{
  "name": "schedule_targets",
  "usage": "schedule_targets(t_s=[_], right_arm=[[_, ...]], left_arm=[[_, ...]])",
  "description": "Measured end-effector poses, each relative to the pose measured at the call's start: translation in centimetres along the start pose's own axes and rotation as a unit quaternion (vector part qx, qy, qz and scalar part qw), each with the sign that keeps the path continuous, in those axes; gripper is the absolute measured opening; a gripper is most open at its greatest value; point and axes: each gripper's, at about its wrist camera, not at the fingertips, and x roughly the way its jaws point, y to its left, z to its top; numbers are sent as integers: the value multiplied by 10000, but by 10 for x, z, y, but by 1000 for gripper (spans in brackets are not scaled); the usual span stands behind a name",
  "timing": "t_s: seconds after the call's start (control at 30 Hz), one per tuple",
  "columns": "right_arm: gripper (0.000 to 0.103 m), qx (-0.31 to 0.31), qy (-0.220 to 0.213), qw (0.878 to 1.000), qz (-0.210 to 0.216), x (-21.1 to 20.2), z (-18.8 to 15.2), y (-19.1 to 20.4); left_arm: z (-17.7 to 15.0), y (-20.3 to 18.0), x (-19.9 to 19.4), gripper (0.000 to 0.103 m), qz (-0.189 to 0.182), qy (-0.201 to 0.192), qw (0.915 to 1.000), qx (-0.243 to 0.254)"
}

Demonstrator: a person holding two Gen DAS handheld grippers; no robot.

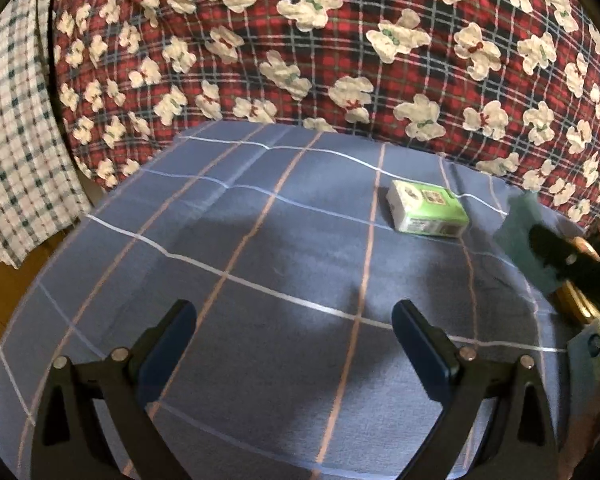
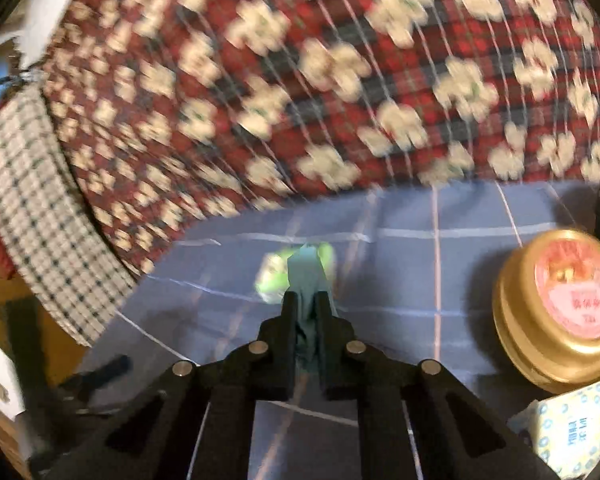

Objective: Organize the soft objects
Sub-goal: 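Grasp the teal cloth with the right tool while the left tool grasps the green tissue pack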

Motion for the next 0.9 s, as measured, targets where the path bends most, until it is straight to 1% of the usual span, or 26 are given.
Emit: schedule_targets(t_s=[0.1, 0.17, 0.2, 0.27, 0.3, 0.43, 0.5, 0.63, 0.7, 0.73, 0.77, 0.8, 0.83, 0.87, 0.9], right_arm=[[9, -124, -249, 9996, -49, -10, -1, 8], [9, -87, -351, 9993, -102, -13, 0, 6], [9, -82, -414, 9990, -166, -14, 1, 5], [9, -77, -711, 9966, -407, -27, 3, 1], [9, -73, -807, 9956, -468, -30, 3, -1], [9, -176, -1242, 9883, -869, -44, 7, -2], [9, -239, -1356, 9850, -1036, -46, 8, -3], [9, -95, -1398, 9841, -1094, -49, 8, -8], [9, -89, -1407, 9833, -1153, -48, 8, -8], [9, -81, -1383, 9835, -1166, -47, 8, -9], [9, -54, -1363, 9839, -1158, -46, 7, -9], [9, -8, -1314, 9848, -1137, -45, 8, -10], [9, 14, -1280, 9855, -1117, -44, 7, -10], [9, 29, -1251, 9861, -1098, -42, 6, -10], [9, 33, -1233, 9864, -1088, -42, 6, -11]], left_arm=[[1, -7, 4, 100, -182, 78, 9998, 0], [4, -16, 7, 100, -353, 77, 9993, 116], [7, -22, 8, 100, -365, 53, 9991, 219], [17, -36, 12, 100, -355, -51, 9983, 458], [23, -44, 18, 100, -367, -29, 9979, 528], [47, -67, 38, 100, -517, -6, 9975, 477], [59, -82, 50, 100, -482, 42, 9978, 462], [75, -105, 75, 100, -315, 195, 9981, 495], [78, -111, 84, 98, -262, 303, 9979, 516], [79, -113, 89, 94, -260, 346, 9977, 521], [80, -114, 92, 86, -255, 374, 9975, 534], [79, -116, 96, 82, -237, 408, 9972, 582], [78, -118, 99, 72, -231, 453, 9966, 643], [77, -119, 104, 71, -229, 595, 9955, 697], [76, -118, 102, 71, -264, 547, 9958, 684]])
